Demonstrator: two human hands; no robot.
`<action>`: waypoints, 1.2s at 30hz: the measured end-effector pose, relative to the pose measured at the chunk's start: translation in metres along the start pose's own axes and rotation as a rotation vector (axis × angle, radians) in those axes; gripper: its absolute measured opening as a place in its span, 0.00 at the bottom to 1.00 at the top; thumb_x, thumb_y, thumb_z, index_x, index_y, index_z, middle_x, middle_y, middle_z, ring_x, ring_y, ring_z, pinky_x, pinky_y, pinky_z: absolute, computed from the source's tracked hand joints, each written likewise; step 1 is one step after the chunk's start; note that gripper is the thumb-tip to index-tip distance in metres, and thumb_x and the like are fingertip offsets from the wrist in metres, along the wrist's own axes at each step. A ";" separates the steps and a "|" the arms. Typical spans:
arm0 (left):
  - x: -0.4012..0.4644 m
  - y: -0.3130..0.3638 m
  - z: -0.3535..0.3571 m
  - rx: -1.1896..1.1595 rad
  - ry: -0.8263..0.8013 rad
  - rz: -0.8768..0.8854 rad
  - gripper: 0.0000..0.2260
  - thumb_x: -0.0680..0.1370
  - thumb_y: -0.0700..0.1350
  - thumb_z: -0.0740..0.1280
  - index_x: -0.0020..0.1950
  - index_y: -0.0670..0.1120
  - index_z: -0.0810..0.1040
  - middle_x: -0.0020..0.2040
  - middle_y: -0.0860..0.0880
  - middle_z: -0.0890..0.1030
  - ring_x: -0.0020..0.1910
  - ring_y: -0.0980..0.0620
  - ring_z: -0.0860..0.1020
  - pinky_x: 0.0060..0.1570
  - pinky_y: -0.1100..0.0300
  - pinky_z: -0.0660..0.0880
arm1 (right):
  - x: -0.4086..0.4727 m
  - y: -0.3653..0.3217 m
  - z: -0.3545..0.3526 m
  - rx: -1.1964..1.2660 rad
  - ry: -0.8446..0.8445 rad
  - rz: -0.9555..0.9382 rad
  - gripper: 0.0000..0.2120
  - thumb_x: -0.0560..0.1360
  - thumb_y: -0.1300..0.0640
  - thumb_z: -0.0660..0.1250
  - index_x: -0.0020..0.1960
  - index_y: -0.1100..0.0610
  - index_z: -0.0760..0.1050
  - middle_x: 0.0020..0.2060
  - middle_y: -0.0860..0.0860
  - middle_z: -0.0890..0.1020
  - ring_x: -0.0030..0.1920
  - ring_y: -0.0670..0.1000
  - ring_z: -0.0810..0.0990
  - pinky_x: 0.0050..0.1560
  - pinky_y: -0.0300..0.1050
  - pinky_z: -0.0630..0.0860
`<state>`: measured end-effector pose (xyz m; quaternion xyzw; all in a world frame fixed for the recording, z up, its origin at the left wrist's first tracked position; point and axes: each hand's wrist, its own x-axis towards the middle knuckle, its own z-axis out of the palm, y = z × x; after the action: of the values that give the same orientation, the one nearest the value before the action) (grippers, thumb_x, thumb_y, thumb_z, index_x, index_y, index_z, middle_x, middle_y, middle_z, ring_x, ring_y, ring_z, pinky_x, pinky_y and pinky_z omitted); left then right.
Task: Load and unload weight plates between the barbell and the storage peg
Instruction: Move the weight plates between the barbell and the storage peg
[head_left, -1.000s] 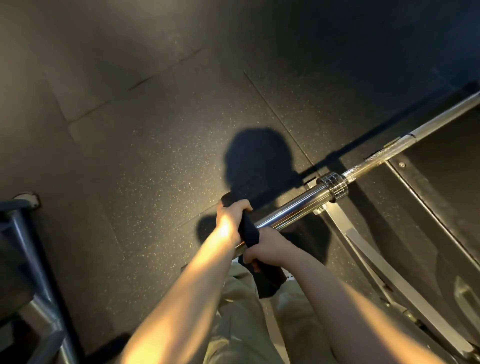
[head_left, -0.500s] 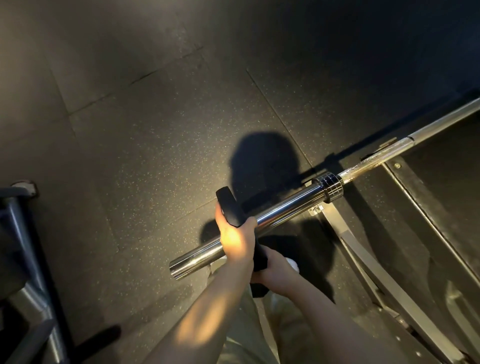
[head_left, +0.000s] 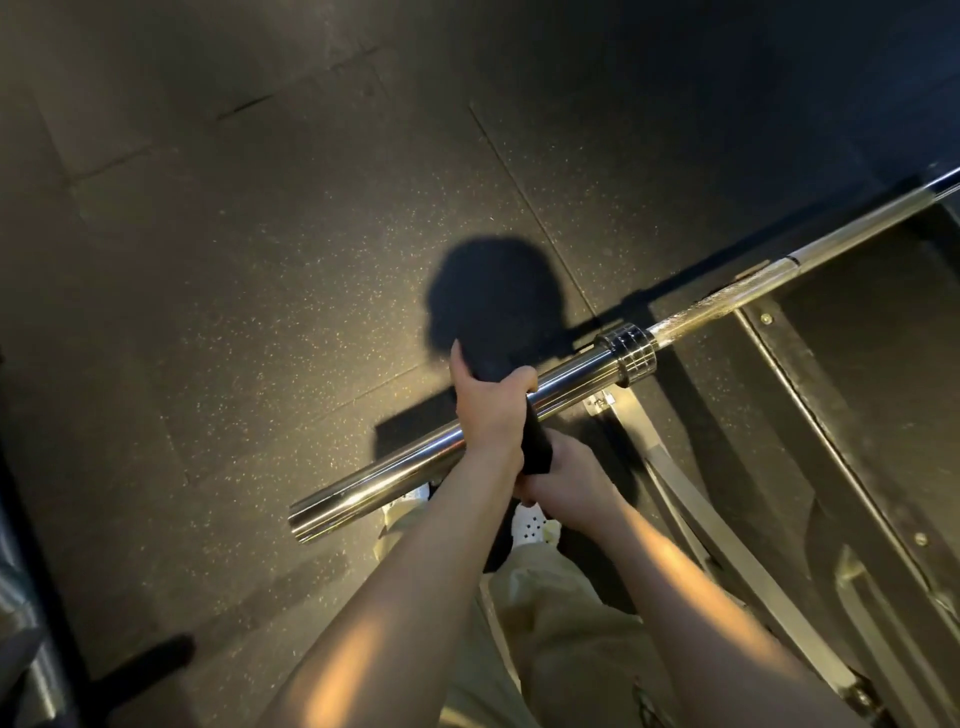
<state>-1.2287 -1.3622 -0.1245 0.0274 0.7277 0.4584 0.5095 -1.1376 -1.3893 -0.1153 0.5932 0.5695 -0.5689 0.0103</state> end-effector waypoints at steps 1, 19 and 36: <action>-0.002 -0.002 0.006 0.005 -0.006 0.032 0.39 0.72 0.38 0.71 0.76 0.59 0.56 0.64 0.51 0.70 0.56 0.52 0.73 0.56 0.56 0.74 | 0.001 0.003 -0.004 0.001 0.012 0.009 0.09 0.70 0.61 0.73 0.44 0.51 0.74 0.37 0.49 0.81 0.38 0.46 0.81 0.40 0.42 0.79; -0.009 -0.011 0.041 0.193 0.198 0.145 0.34 0.72 0.42 0.70 0.74 0.56 0.60 0.56 0.51 0.76 0.52 0.51 0.77 0.54 0.50 0.79 | 0.010 0.025 -0.032 0.048 -0.077 0.010 0.10 0.71 0.60 0.72 0.48 0.48 0.75 0.40 0.46 0.81 0.43 0.43 0.81 0.49 0.44 0.80; -0.014 -0.010 0.069 0.184 0.099 0.165 0.39 0.71 0.42 0.71 0.77 0.56 0.54 0.64 0.51 0.73 0.56 0.53 0.75 0.51 0.60 0.75 | 0.007 0.038 -0.058 0.184 -0.039 0.046 0.18 0.71 0.61 0.73 0.58 0.50 0.74 0.47 0.46 0.81 0.49 0.44 0.80 0.47 0.39 0.75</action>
<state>-1.1645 -1.3307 -0.1252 0.1111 0.7861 0.4307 0.4291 -1.0748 -1.3601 -0.1240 0.5933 0.5008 -0.6299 -0.0199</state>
